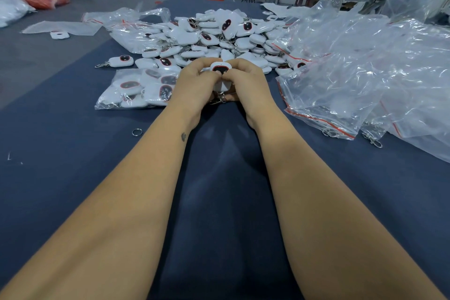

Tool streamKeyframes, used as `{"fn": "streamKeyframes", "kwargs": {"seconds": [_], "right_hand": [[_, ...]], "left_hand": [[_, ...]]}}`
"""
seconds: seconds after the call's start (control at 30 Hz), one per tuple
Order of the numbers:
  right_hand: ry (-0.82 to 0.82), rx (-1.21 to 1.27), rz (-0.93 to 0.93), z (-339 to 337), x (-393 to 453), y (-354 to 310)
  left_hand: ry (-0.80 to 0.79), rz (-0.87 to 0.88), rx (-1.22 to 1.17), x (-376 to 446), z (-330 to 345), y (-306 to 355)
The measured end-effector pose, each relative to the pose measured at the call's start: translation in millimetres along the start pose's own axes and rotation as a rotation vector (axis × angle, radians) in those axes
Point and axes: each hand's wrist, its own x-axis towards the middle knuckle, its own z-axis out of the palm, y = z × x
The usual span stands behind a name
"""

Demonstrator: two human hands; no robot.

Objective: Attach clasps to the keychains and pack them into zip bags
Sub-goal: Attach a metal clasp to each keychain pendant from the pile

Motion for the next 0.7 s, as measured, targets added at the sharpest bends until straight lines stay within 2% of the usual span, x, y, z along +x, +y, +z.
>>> {"fn": "streamKeyframes", "kwargs": {"seconds": [0.17, 0.27, 0.33, 0.4, 0.47, 0.53, 0.6, 0.7], "right_hand": [[-0.074, 0.11, -0.082, 3, -4, 1], [-0.042, 0.161, -0.057, 3, -2, 1], [0.023, 0.178, -0.015, 3, 0, 1], [0.064, 0.199, 0.007, 3, 2, 3], [0.077, 0.193, 0.005, 3, 4, 5], [0.078, 0.174, -0.008, 3, 4, 6], [0.073, 0.186, -0.02, 4, 4, 6], [0.04, 0.351, -0.035, 4, 2, 2]], "left_hand": [[0.063, 0.183, 0.021, -8, 2, 9], [0.114, 0.262, 0.122, -11, 0, 17], [0.244, 0.37, 0.33, -8, -6, 20], [0.414, 0.435, 0.714, -4, -17, 19], [0.465, 0.331, 1.073, 0, -26, 16], [0.383, 0.166, 1.276, 0, -27, 14], [0.324, 0.092, 1.386, 1, -26, 10], [0.346, 0.1, 1.419, 2, -27, 9]]}}
